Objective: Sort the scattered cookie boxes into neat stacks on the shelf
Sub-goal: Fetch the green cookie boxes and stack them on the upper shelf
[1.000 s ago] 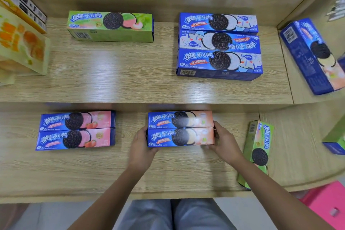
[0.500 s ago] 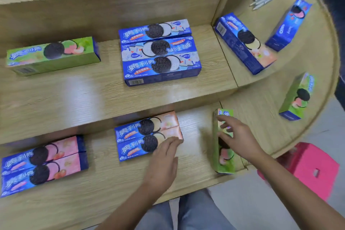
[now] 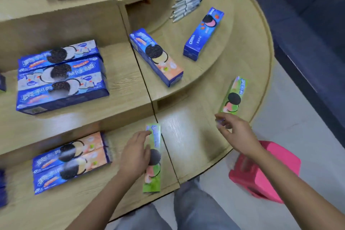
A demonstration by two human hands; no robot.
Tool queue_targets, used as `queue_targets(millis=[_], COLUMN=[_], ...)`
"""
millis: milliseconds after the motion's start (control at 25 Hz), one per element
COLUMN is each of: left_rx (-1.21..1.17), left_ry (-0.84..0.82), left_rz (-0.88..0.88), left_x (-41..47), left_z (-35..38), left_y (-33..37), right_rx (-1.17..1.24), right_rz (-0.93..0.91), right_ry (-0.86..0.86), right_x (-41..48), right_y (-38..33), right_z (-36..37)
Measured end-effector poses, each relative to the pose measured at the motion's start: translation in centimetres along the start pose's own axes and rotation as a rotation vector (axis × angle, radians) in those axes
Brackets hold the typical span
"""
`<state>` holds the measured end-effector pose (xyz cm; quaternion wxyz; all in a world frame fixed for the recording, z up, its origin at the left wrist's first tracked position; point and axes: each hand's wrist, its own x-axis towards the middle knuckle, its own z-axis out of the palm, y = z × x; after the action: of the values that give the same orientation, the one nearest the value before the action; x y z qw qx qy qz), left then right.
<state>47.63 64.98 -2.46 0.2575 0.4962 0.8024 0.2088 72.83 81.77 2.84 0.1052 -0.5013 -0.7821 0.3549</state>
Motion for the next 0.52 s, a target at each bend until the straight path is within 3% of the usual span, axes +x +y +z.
queue_targets(millis=[280,520], left_rx=[0.16,0.133], left_ry=[-0.153,-0.066], left_rz=[-0.496,-0.61], left_x=[1.4,1.2], left_z=[3.8,6.3], left_y=[3.5,3.8], right_rx=[-0.13,-0.254], right_rz=[0.058,0.113], right_ry=[-0.045,-0.13], right_x=[3.9,8.5], right_y=[7.4,12.1], right_z=[-5.7,-7.0])
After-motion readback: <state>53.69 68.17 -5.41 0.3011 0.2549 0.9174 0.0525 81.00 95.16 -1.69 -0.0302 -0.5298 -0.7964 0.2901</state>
